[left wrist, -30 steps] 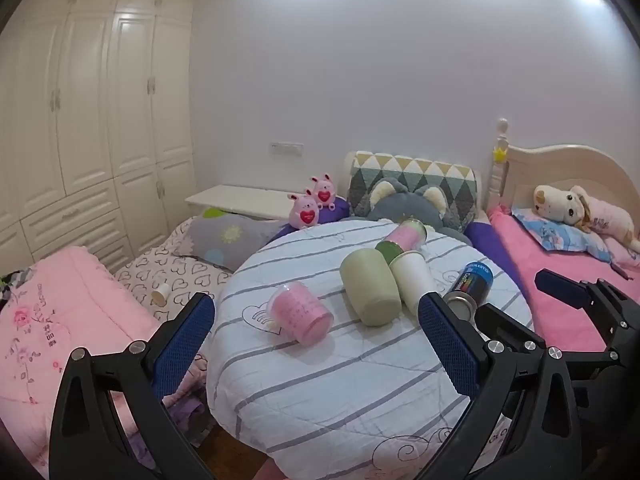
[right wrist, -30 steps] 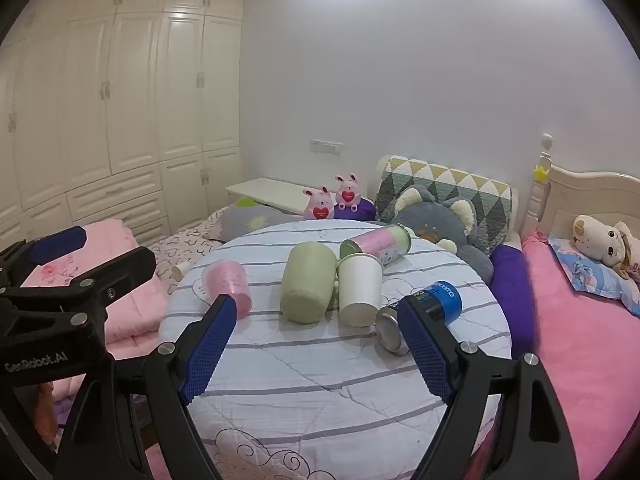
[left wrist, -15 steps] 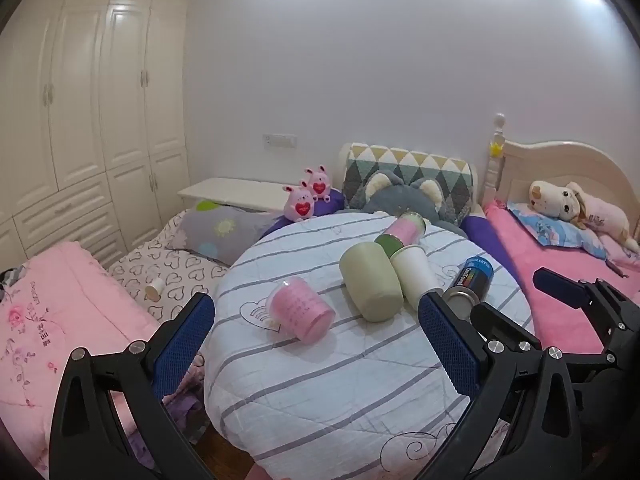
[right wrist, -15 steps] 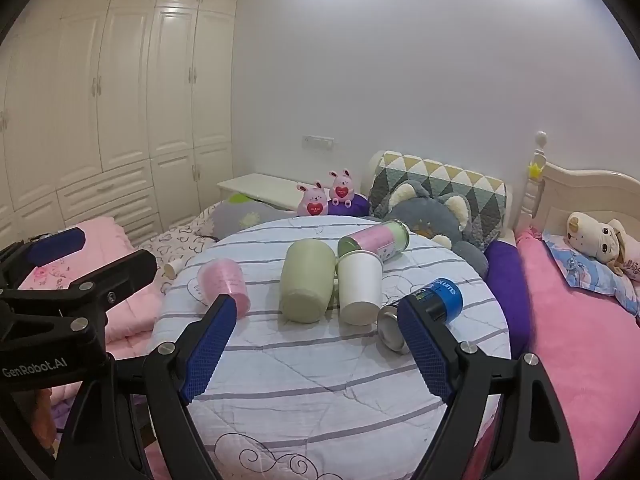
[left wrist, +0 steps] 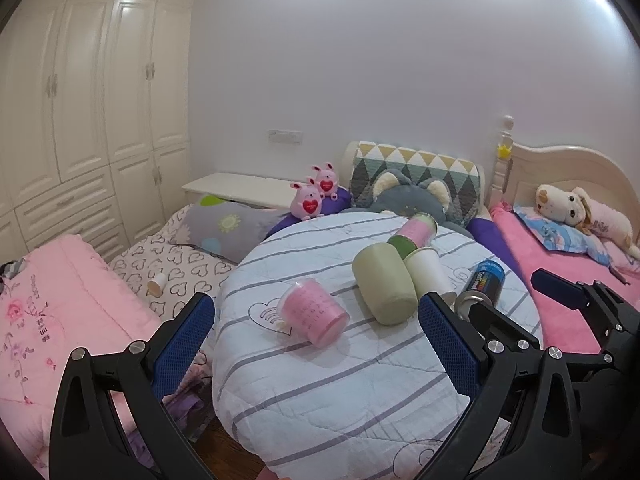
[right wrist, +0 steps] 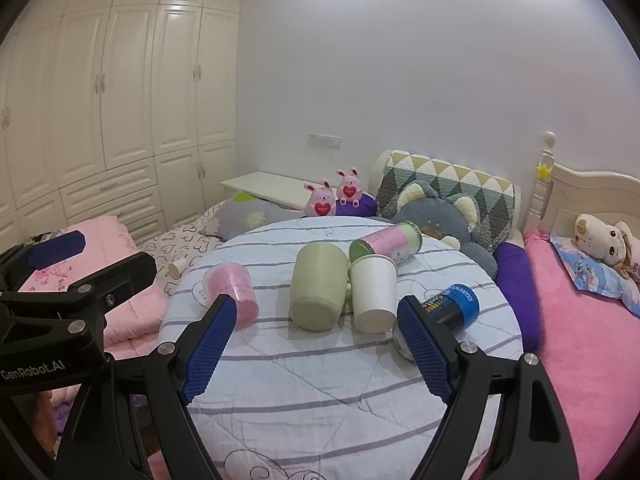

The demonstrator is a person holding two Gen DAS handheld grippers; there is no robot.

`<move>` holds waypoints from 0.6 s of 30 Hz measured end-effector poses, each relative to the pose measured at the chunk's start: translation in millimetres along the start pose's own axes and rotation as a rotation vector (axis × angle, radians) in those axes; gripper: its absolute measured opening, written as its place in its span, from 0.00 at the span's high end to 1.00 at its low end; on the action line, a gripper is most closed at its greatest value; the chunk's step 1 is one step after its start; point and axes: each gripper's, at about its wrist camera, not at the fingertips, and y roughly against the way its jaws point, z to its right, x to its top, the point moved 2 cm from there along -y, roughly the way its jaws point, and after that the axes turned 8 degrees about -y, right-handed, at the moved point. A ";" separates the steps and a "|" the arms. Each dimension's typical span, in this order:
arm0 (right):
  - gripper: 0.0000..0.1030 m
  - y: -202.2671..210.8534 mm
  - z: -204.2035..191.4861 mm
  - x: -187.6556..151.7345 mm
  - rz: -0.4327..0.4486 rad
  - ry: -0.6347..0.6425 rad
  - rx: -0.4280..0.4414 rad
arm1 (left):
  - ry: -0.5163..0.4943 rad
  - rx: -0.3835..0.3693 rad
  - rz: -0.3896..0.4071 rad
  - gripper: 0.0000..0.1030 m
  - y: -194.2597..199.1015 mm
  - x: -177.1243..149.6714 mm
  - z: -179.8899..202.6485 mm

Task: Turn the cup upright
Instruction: 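Move the right gripper toward the pale green cup lying on its side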

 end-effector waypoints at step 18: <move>0.18 -7.6 13.0 12.9 0.006 -0.034 -0.071 | -0.002 0.021 -0.053 0.00 -33.4 6.0 -1.7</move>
